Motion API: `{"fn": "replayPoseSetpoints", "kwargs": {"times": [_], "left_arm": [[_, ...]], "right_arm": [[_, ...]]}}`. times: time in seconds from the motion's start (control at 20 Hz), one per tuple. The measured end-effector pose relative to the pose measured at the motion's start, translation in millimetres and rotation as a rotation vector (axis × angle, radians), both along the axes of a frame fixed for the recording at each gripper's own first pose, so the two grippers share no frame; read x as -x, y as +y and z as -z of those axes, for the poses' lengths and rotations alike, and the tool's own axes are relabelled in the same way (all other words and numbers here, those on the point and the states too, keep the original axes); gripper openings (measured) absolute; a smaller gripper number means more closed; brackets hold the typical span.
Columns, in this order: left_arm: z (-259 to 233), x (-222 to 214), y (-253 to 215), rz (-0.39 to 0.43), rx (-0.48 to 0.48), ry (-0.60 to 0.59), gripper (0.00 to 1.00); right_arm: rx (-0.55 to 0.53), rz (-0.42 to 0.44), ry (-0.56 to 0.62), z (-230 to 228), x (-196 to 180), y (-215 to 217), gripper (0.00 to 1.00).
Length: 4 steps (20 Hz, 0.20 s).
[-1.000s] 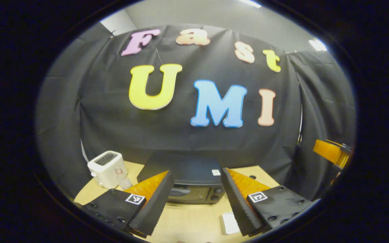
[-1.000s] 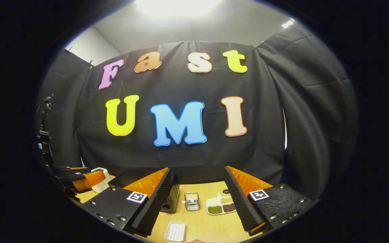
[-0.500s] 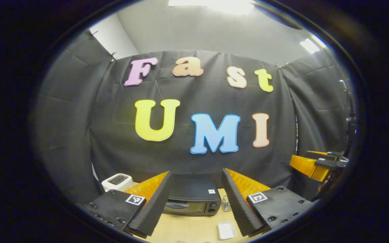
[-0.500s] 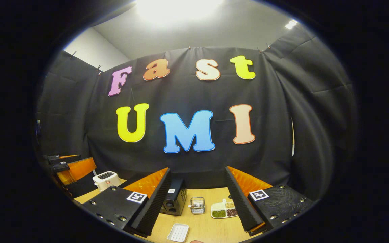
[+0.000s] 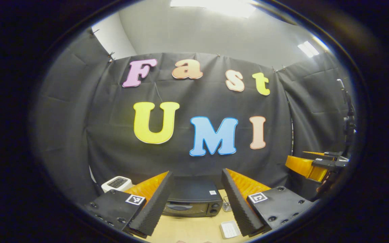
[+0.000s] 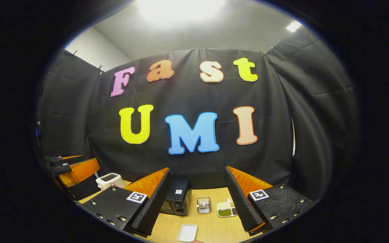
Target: Open the electric oven with the left hand, put the food in, and close the electric oven.
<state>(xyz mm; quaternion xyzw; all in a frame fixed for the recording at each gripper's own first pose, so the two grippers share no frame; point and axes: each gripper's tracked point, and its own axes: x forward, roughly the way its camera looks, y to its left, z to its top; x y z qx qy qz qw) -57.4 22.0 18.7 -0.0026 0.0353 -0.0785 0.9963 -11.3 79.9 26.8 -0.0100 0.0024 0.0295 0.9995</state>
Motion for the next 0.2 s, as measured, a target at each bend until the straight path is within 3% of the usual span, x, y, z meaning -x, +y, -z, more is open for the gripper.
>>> {"fn": "replayPoseSetpoints", "kwargs": {"times": [0.2], "left_arm": [[-5.0,4.3,5.8,0.025,0.02,-0.002,0.99]], "right_arm": [[0.01,0.011,-0.006,-2.2,7.4,13.0,0.94]]}}
